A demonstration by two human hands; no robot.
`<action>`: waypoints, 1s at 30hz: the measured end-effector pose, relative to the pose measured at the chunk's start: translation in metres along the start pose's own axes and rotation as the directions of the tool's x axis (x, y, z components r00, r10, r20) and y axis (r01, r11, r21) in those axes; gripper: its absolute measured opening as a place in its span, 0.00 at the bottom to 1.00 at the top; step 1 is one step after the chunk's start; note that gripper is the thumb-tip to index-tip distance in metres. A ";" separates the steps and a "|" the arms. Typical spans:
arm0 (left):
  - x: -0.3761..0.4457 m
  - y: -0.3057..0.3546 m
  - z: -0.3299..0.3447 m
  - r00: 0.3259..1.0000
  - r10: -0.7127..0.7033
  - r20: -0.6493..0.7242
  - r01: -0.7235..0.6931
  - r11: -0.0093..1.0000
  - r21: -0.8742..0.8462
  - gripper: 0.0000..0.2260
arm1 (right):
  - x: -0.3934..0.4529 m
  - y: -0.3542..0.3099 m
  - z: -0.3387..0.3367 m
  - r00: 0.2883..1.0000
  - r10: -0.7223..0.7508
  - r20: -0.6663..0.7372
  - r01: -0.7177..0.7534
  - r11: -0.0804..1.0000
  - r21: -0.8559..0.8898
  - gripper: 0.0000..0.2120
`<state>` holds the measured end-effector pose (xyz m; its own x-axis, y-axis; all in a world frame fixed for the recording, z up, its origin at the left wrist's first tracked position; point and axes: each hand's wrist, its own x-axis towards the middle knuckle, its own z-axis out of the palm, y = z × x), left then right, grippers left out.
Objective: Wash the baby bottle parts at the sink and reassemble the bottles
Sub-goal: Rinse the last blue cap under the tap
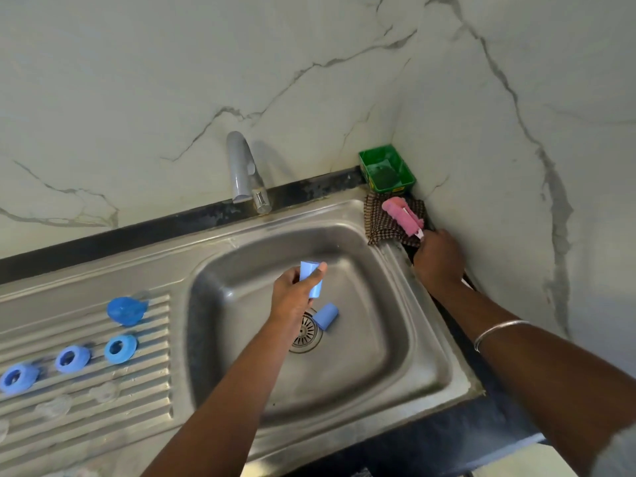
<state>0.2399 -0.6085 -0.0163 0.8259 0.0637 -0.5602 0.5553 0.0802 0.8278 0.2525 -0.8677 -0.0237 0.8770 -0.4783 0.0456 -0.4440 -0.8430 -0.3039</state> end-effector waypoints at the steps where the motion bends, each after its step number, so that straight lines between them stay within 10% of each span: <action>1: 0.002 0.000 0.002 0.999 0.030 -0.012 -0.030 1.000 0.009 0.09 | 0.002 0.001 0.001 1.000 0.000 -0.005 0.000 1.000 -0.007 0.10; 12: 0.017 0.011 -0.003 0.995 0.095 -0.010 -0.095 0.995 -0.033 0.19 | -0.007 -0.044 0.009 0.972 -0.187 -0.140 0.170 0.978 -0.122 0.29; 16: 0.027 0.020 -0.011 0.991 0.127 -0.043 -0.128 0.992 -0.004 0.18 | -0.005 -0.096 0.018 0.908 -0.412 -0.079 0.419 0.897 0.144 0.19; 21: 0.039 0.028 -0.024 0.981 0.174 -0.081 -0.171 0.984 0.041 0.17 | 0.013 -0.176 0.027 0.845 -0.524 0.109 0.352 0.697 0.624 0.15; 30: 0.053 0.036 -0.040 0.971 0.237 -0.016 -0.237 0.972 -0.002 0.16 | 0.047 -0.243 0.062 0.751 -0.570 0.332 0.227 0.696 0.681 0.13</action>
<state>0.2999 -0.5628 -0.0178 0.9322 0.0965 -0.3487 0.3437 0.0644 0.9368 0.4134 -0.6698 -0.0071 0.9731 0.2030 -0.1088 0.0153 -0.5282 -0.8490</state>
